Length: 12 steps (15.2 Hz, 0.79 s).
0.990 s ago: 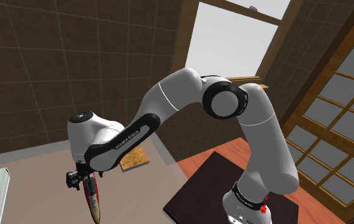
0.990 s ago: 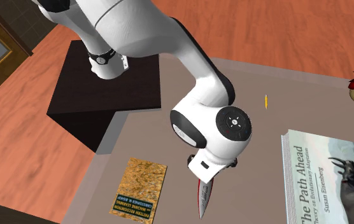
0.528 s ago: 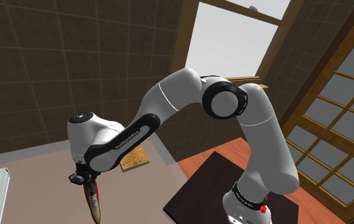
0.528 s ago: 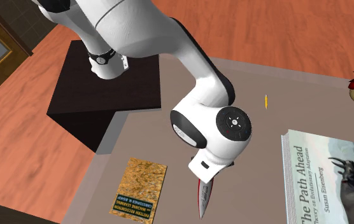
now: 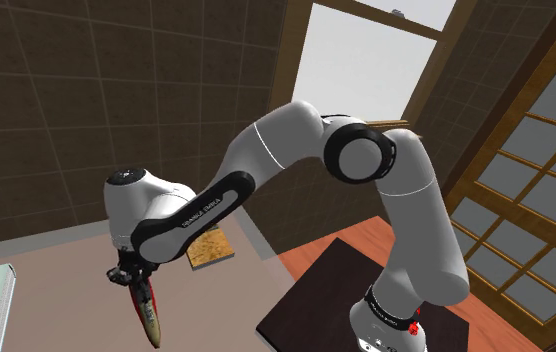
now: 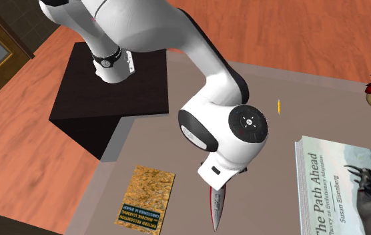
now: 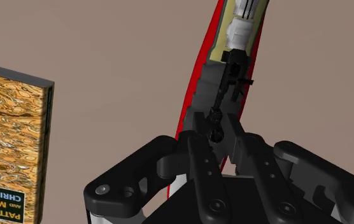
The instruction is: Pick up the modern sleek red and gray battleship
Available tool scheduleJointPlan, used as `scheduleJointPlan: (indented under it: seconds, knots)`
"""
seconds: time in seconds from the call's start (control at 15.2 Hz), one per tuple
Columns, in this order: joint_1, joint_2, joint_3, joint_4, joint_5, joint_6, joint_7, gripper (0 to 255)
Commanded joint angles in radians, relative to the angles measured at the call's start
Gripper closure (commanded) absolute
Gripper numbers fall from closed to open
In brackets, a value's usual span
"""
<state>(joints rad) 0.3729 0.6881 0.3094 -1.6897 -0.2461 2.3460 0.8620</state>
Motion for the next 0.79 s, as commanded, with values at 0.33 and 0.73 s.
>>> scheduleJointPlan:
  seconds: [0.33,0.73]
  knots:
    - [-0.012,-0.059,0.017,0.005,0.021,-0.063,-0.012,255]
    - [-0.018,-0.093,0.026,0.011,0.033,-0.101,-0.019,255]
